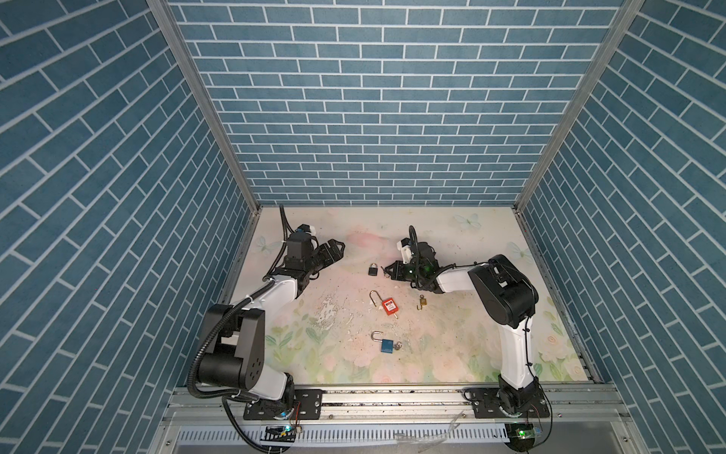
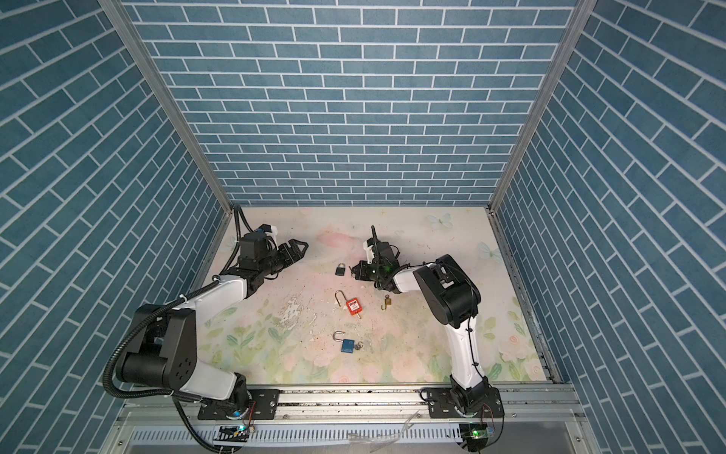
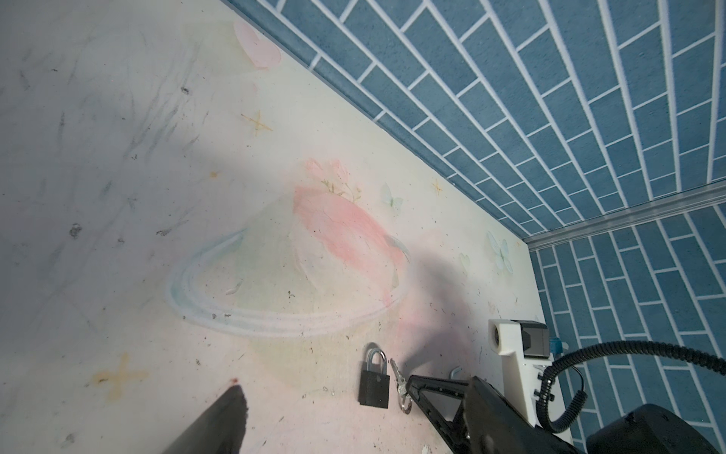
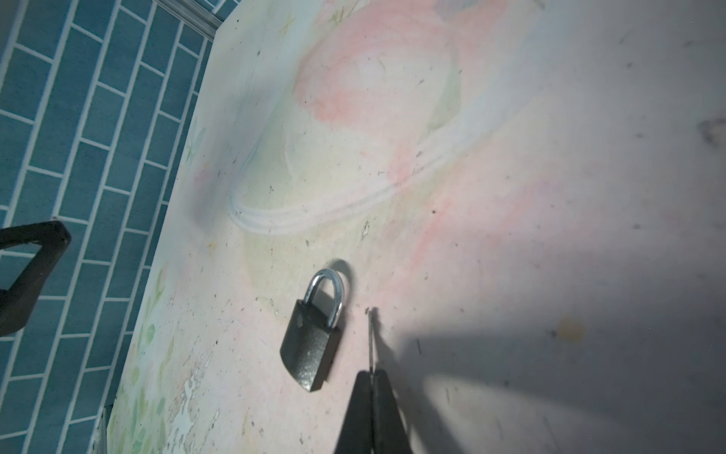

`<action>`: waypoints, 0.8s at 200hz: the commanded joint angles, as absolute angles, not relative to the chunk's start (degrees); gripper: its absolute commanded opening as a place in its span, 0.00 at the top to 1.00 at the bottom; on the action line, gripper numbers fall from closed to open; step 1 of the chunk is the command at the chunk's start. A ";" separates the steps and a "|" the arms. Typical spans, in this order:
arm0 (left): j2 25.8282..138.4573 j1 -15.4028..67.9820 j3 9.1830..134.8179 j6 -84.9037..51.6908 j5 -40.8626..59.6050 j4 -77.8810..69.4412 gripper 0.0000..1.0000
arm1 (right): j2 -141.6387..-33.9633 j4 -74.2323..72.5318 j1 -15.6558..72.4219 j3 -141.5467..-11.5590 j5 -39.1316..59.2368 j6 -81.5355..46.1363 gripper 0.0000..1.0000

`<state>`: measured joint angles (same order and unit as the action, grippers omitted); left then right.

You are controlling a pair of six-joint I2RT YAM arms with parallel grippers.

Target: Lock with the key

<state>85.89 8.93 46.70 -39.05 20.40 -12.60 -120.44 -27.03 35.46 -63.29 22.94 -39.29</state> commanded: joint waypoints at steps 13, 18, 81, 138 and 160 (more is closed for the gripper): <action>84.92 9.31 48.24 -37.97 20.42 -12.05 0.12 | -122.82 -26.10 36.54 -64.66 23.90 -42.00 1.00; 84.90 9.35 48.25 -38.05 20.45 -11.88 0.12 | -122.87 -26.06 36.58 -64.69 23.91 -42.01 0.99; 83.69 9.58 48.66 -37.62 20.37 -10.82 0.12 | -121.50 -25.67 36.87 -63.98 23.12 -41.70 0.83; 81.27 10.90 50.34 -35.51 19.00 -8.16 0.12 | -115.86 -21.36 36.91 -65.07 19.16 -37.03 0.68; 79.93 11.93 51.40 -35.02 18.41 -7.07 0.12 | -112.37 -19.18 36.91 -64.91 17.15 -34.73 0.62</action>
<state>82.04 10.81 49.08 -36.69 19.77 -8.88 -118.06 -22.87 36.71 -64.03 20.62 -38.50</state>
